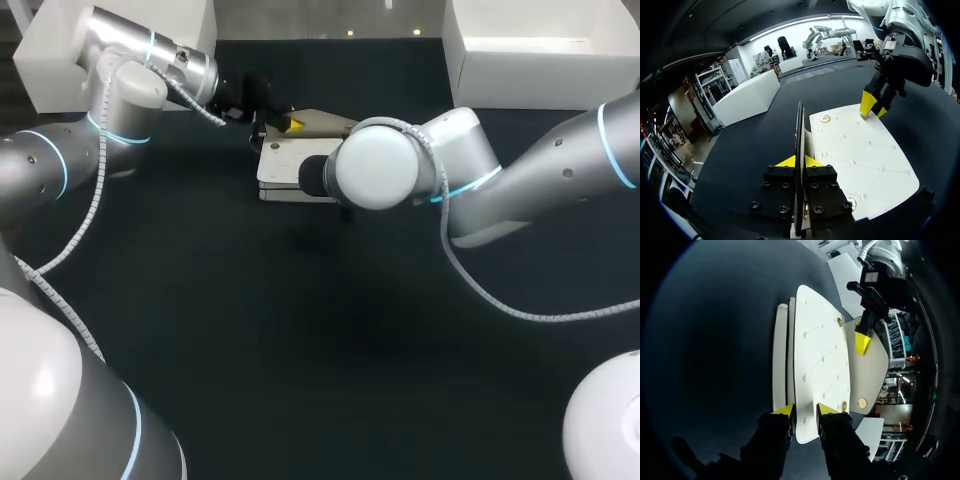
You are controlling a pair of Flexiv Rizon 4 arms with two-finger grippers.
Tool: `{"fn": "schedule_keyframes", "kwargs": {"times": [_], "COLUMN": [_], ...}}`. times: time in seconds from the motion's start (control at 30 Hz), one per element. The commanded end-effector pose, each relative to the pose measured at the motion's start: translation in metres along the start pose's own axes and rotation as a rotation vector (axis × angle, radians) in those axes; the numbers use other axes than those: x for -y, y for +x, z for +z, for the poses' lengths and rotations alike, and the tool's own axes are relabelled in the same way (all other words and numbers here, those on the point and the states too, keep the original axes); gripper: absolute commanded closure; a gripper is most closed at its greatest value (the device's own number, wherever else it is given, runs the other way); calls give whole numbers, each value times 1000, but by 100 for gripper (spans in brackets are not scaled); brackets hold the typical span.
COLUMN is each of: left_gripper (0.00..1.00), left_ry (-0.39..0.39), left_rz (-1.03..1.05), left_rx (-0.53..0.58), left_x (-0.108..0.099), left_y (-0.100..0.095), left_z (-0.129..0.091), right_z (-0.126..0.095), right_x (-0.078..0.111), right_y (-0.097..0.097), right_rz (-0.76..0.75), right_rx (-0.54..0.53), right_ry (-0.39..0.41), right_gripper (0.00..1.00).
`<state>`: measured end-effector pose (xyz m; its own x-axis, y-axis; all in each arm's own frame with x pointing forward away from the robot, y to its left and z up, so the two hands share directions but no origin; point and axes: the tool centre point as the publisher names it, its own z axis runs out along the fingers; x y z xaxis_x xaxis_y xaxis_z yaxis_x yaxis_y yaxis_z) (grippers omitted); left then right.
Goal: Pick up the bag, open it, inspect its contents, close it, and place it on the opposite side
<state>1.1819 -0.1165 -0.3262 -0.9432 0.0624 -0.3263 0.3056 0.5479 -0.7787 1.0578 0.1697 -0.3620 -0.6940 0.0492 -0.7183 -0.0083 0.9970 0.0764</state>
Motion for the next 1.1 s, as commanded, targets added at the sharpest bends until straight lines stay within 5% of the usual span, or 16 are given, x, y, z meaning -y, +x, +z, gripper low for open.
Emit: {"fn": "schedule_keyframes", "kwargs": {"times": [0.03,0.3,0.43,1.1], "left_gripper": [100,100,100,100], "left_ry": [7,11,13,40], "left_rz": [3,4,8,261], "left_rx": [-7,-17,-18,35], "left_x": [-3,-3,-3,-4], "left_y": [-3,-2,-2,35], "left_z": [1,2,1,3], "right_z": [4,6,6,6], "right_x": [-1,0,-1,-1], "right_y": [1,-1,-3,-3], "right_rz": [3,12,18,47], "right_rx": [5,6,9,10], "right_ry": [-1,4,3,6], "right_gripper": [76,80,100,100]}}
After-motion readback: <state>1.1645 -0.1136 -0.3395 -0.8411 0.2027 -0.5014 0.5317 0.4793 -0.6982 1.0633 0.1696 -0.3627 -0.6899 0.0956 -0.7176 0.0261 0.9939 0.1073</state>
